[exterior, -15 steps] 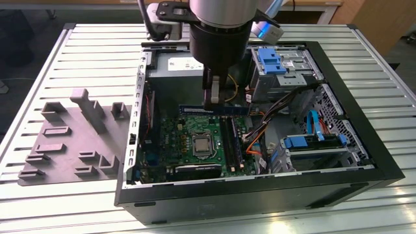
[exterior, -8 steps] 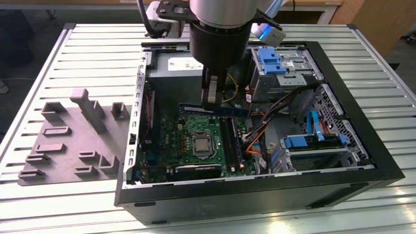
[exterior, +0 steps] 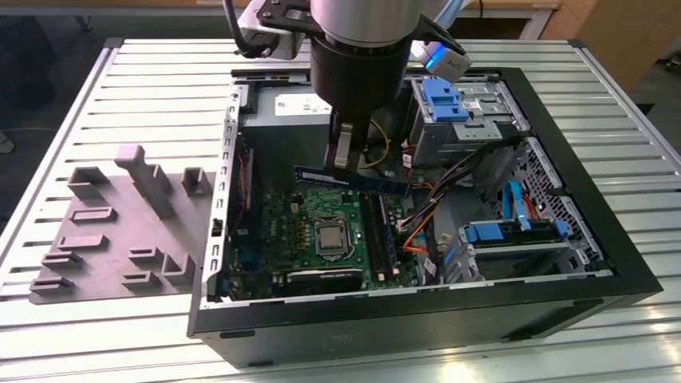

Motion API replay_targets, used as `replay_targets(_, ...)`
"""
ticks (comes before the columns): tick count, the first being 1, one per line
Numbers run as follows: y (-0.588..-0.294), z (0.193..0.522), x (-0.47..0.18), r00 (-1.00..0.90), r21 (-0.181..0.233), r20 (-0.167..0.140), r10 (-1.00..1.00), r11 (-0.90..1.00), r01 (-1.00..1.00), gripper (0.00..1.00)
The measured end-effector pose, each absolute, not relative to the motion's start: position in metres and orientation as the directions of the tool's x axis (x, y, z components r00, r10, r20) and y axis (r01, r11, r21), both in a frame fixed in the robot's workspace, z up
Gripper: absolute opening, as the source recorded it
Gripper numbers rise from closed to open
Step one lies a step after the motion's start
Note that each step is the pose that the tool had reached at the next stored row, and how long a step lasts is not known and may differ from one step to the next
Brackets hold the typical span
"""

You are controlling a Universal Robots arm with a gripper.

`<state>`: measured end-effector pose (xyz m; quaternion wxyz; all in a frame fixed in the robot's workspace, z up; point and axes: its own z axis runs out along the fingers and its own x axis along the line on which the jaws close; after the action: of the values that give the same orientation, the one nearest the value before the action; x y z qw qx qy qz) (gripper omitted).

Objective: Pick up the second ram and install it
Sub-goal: 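Insert the second ram into the second slot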

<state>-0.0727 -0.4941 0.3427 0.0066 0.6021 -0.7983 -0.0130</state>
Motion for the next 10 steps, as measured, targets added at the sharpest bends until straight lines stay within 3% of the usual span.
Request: replay_targets(10, -0.4941, 0.3426, -0.0727, -0.357, 0.029, -0.005, -0.934, 0.356, -0.934, 0.11)
